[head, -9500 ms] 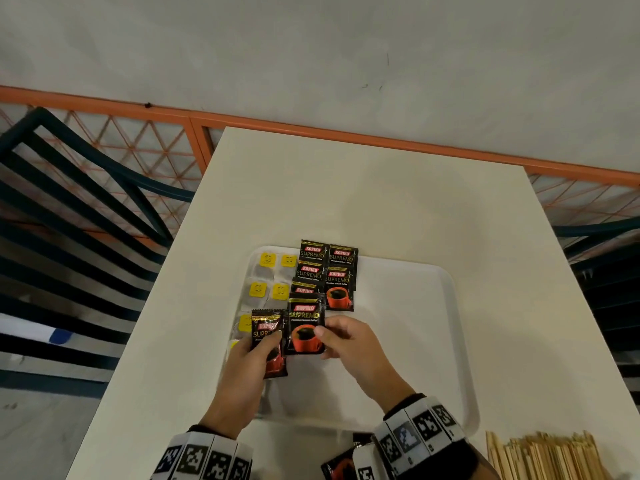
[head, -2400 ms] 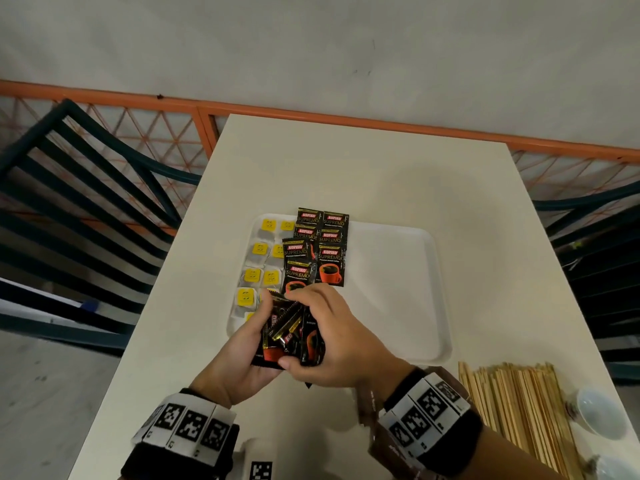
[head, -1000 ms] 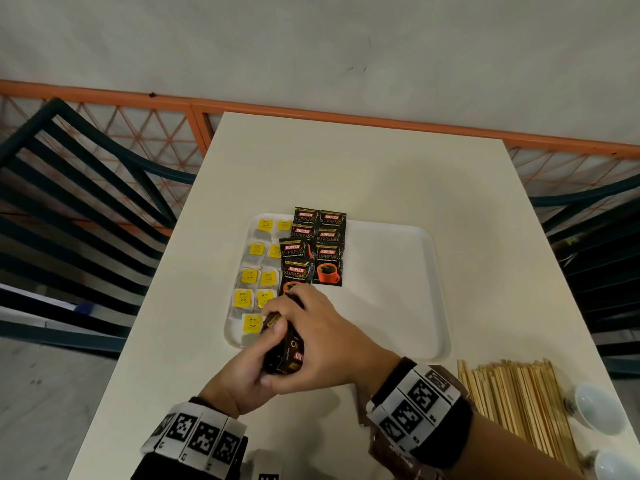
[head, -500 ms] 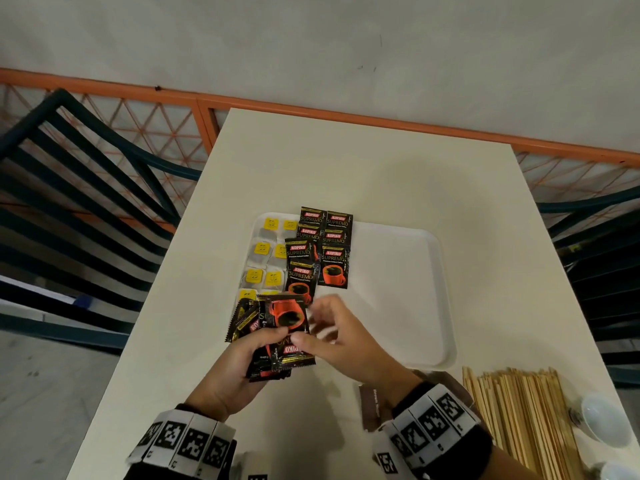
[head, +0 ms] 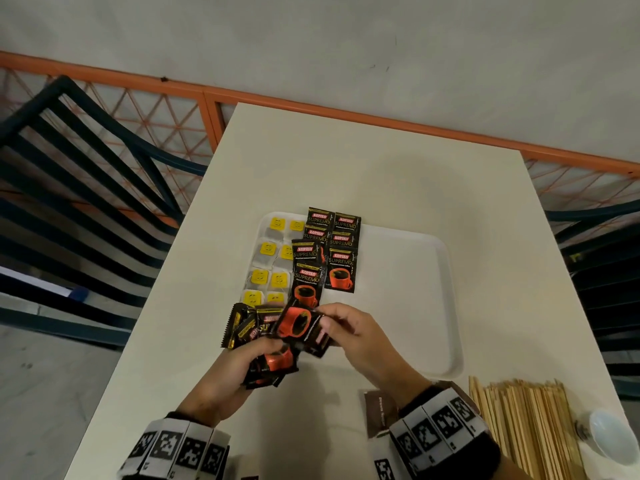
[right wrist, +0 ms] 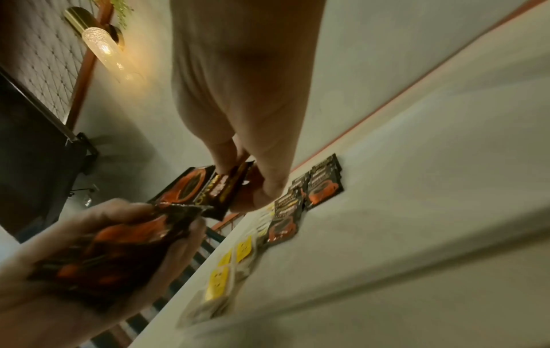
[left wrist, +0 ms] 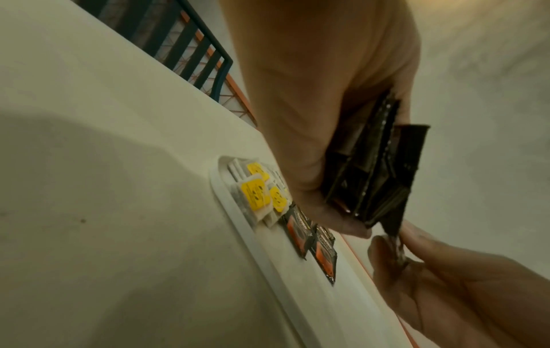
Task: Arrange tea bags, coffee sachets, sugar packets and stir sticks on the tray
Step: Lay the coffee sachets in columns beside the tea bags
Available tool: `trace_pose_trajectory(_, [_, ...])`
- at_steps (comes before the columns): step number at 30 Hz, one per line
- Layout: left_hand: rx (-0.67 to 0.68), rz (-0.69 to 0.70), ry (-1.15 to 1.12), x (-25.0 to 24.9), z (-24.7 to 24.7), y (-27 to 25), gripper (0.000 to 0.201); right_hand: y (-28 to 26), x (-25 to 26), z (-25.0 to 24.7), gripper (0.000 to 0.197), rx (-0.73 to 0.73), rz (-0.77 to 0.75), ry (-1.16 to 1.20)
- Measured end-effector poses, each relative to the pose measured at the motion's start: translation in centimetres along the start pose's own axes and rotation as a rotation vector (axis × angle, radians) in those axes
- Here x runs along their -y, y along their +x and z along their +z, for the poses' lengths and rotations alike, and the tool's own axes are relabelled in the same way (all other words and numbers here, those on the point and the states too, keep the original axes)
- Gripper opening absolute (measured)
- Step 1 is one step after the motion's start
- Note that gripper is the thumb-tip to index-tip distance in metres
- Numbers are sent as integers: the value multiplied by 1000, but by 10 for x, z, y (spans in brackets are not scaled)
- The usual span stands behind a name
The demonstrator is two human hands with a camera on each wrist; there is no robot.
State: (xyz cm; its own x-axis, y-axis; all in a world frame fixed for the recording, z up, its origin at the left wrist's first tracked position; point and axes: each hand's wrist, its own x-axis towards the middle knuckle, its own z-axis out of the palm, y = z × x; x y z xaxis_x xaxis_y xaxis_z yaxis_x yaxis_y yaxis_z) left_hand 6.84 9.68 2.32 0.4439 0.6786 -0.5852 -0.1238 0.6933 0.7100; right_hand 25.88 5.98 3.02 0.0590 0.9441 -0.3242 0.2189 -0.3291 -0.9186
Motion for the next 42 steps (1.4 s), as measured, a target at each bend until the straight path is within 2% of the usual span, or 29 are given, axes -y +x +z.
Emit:
trace_pose_trajectory(3, [-10,30,-19,-5,-8,0,46,6,9,-16,27,99,-81,-305])
trace_pose_trajectory(6, [40,37,82,-10,-6,2,61,9,23,-21,26,233,-165,-435])
trace_pose_trajectory(8, [88,27,121,-11,0,1,61,11,27,-17,26,216,-192,-363])
trace_pose_trajectory(11, [153,43,80,-9,7,0,62,12,27,-3,33,33,-151,-47])
trace_pose_trajectory(14, [57,59,-13,-3,8,4,58,7,21,8,37,-125,12,272])
trace_pose_trajectory(15, [17,73,-33,-1,7,6,59,3,18,10,35,-116,103,315])
trace_pose_trajectory(18, [-41,93,-49,0,5,7,61,-8,8,12,22,46,331,389])
trace_pose_trajectory(21, [-66,76,-42,5,6,9,54,-11,2,13,4,100,359,411])
trace_pose_trajectory(25, [-60,27,-56,12,8,8,56,-2,-5,3,8,-21,297,440])
trace_pose_trajectory(28, [-63,11,-58,11,6,8,34,9,-16,-9,12,-261,296,380])
trace_pose_trajectory(31, [-70,9,-85,12,0,10,24,22,-28,-19,8,-468,326,340])
trace_pose_trajectory(38, [-44,17,-49,13,0,6,36,43,-42,-20,11,-543,323,117])
trace_pose_trajectory(40, [-26,17,-42,14,1,5,35,45,-43,-19,13,-557,299,51])
trace_pose_trajectory(42, [-21,18,-43,15,2,6,27,47,-44,-17,19,-582,270,-9])
